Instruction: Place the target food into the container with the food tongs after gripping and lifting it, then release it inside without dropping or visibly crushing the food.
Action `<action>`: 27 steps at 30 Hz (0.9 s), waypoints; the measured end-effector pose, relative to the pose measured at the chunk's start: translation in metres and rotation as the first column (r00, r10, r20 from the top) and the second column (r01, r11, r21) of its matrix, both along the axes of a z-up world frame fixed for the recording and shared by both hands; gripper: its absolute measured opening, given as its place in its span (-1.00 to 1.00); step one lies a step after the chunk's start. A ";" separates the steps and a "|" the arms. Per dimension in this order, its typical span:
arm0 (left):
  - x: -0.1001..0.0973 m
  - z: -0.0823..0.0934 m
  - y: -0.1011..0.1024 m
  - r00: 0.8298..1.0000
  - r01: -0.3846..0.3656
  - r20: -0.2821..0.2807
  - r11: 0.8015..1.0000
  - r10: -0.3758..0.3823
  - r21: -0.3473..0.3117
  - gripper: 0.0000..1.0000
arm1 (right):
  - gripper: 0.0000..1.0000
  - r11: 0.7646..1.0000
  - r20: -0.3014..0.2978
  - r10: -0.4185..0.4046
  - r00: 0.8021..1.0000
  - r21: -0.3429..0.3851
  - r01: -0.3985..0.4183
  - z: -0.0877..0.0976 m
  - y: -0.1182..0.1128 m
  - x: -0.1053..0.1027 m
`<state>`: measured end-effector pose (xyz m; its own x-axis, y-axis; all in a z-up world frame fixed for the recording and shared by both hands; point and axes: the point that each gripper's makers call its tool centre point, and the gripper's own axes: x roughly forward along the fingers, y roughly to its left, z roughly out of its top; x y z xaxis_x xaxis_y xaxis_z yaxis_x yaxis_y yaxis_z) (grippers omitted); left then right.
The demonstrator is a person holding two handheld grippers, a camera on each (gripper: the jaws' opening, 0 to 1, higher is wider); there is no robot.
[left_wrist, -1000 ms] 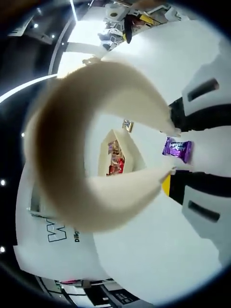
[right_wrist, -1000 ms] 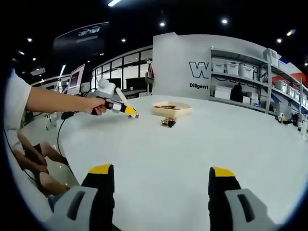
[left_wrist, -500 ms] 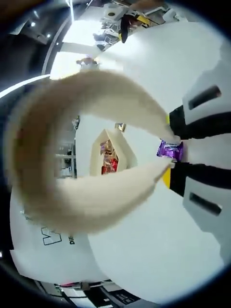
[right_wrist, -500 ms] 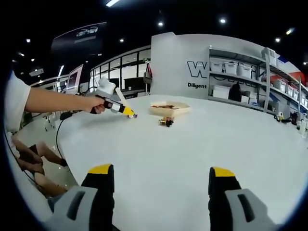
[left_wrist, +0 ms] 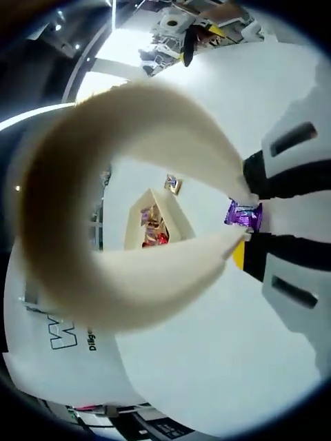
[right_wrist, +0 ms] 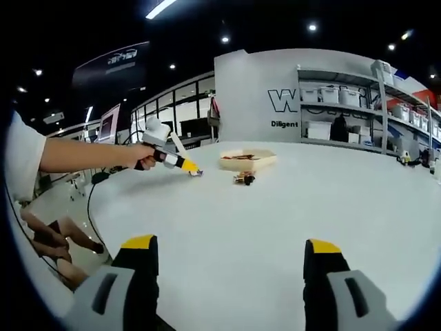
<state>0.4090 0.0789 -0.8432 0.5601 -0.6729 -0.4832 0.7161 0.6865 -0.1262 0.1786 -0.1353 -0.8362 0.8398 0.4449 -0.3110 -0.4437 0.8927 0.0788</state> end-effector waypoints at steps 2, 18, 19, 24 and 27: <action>-0.003 0.010 -0.009 1.000 0.020 0.002 0.999 -0.020 -0.031 -0.67 | 0.73 1.000 0.003 0.000 1.000 0.005 0.000 0.001 0.000 0.000; 0.019 0.052 -0.047 0.996 0.044 0.084 0.998 -0.039 -0.049 -0.66 | 0.79 0.999 0.024 -0.024 0.999 0.027 0.023 0.012 -0.010 -0.002; 0.019 0.052 -0.048 0.995 0.053 0.081 0.998 -0.050 -0.045 -0.66 | 0.79 0.999 0.026 -0.024 0.999 0.026 0.024 0.012 -0.010 -0.002; 0.033 0.057 -0.055 0.996 0.044 0.077 0.998 -0.040 -0.047 -0.66 | 0.79 0.999 0.029 -0.039 0.999 0.024 0.038 0.015 -0.017 -0.001; 0.039 0.058 -0.060 0.996 0.049 0.075 0.998 -0.045 -0.046 -0.65 | 0.80 0.998 0.030 -0.050 0.998 0.025 0.049 0.015 -0.022 0.000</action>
